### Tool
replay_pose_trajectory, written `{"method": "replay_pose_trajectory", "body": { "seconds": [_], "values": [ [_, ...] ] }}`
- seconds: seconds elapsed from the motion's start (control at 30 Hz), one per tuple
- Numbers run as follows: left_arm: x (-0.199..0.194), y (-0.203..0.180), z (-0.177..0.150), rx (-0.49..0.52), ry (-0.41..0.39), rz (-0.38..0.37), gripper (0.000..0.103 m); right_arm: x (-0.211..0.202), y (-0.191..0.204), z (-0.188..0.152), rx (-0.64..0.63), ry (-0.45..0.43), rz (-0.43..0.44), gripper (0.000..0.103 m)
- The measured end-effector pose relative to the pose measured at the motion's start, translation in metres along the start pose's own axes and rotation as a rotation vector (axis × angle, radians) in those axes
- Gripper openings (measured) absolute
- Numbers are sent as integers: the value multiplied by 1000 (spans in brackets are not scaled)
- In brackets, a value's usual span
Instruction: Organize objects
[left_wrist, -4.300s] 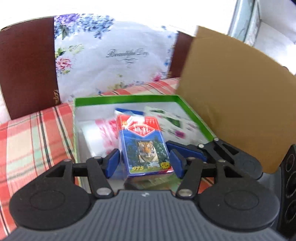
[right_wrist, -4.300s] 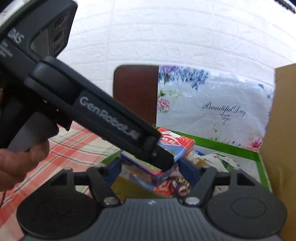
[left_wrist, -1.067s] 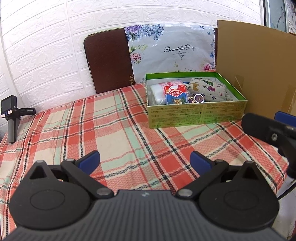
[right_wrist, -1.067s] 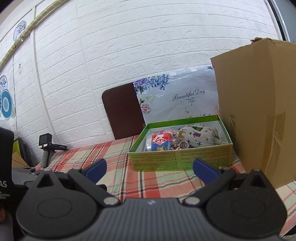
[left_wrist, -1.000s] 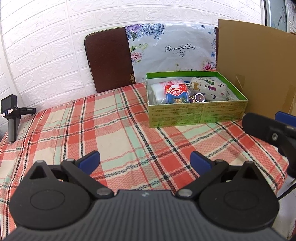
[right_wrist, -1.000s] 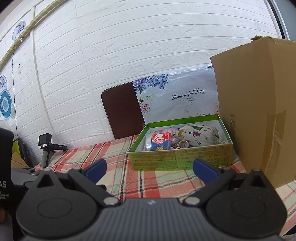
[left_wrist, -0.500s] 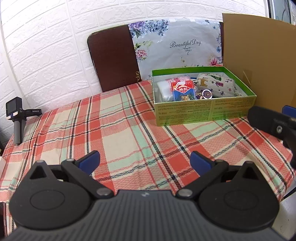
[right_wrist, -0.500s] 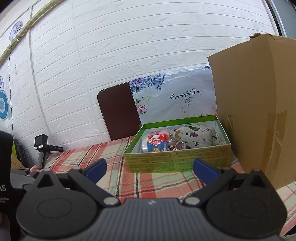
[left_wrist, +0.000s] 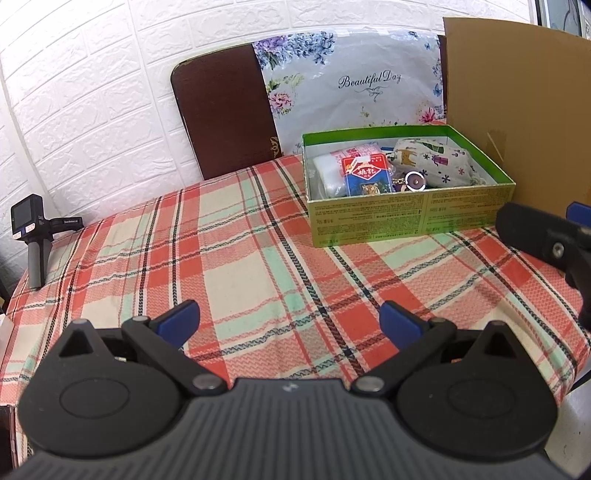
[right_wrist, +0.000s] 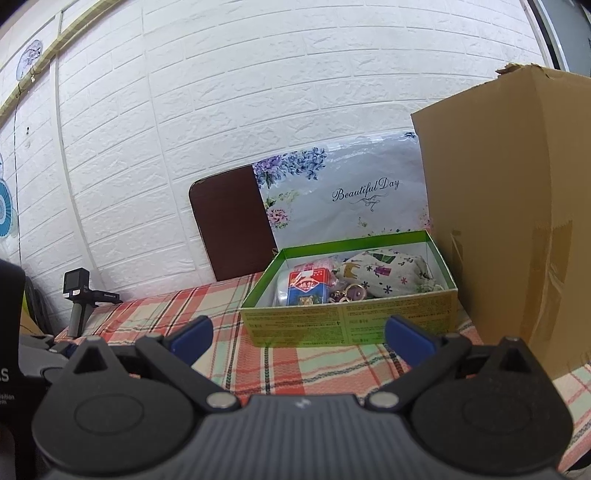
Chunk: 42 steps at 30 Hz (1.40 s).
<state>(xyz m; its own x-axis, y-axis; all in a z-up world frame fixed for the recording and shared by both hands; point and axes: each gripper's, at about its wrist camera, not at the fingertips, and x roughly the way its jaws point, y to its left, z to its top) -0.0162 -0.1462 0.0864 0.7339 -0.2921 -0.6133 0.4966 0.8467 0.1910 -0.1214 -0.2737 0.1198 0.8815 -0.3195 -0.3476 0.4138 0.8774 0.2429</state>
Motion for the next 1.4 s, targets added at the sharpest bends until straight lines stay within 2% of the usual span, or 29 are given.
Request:
{"method": "replay_pose_trajectory", "body": {
  "seconds": [0.4, 1.4],
  "values": [
    [7, -4, -4, 3, 39, -14, 103, 6, -5, -4, 18, 17, -6, 103],
    [16, -6, -6, -6, 76, -42, 103, 10, -7, -10, 30, 38, -6, 103]
  ]
}}
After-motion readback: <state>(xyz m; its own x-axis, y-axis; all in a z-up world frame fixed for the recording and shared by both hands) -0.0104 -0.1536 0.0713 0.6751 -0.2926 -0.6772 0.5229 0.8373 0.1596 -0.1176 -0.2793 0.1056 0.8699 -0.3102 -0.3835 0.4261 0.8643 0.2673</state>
